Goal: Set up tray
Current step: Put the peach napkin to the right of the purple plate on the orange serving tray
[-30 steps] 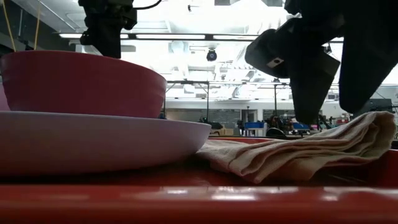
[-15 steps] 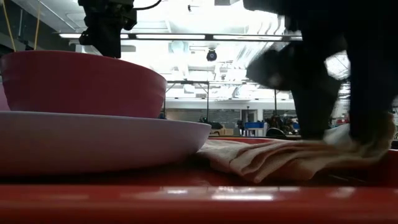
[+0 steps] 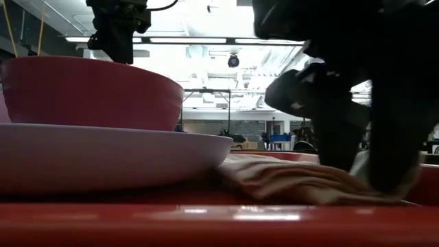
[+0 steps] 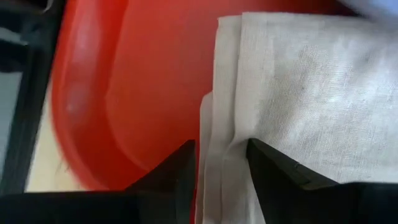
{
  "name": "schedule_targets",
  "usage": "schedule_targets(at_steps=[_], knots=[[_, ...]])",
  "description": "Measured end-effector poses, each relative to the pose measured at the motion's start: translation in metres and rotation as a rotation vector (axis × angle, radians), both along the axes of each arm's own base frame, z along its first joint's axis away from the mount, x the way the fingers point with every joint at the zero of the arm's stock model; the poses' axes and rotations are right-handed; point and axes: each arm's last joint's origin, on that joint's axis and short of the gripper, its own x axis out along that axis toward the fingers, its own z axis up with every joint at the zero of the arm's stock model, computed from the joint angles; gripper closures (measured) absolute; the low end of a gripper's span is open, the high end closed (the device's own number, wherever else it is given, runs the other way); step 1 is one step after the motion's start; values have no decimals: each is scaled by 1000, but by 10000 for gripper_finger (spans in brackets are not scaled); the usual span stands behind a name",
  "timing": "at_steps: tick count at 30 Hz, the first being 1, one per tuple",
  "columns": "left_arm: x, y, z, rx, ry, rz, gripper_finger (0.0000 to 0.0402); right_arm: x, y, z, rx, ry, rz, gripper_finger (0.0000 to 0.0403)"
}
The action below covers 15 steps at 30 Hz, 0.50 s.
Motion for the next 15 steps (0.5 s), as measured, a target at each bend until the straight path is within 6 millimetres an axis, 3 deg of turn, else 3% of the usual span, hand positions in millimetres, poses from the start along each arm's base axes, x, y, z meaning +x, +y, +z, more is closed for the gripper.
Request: schedule_targets(at_steps=[10, 15], knots=[[0, 0, 0, 5, 2, -6, 227, 2, -1, -2, -7, -13, -147, 276], [0, 0, 0, 5, 3, -7, 227, 3, 0, -10, 22, 27, -205, 303]])
